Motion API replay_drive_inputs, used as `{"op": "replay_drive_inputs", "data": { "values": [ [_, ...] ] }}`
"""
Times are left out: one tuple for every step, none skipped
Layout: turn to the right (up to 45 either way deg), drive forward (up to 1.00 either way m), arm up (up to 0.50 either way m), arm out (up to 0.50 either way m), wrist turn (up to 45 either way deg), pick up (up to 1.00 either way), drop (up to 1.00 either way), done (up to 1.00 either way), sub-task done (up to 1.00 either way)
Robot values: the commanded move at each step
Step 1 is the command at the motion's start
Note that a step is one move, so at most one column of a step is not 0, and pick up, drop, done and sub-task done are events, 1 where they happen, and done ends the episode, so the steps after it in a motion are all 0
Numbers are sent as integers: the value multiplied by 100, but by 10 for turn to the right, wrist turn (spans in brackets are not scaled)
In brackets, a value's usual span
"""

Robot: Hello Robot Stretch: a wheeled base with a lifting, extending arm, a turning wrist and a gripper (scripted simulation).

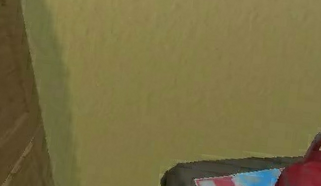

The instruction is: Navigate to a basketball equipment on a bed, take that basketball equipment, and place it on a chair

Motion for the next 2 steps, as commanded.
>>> {"op": "replay_drive_inputs", "data": {
  "values": [
    [-450,0,0,0,0,0,0,0,0],
    [-450,0,0,0,0,0,0,0,0]
  ]
}}
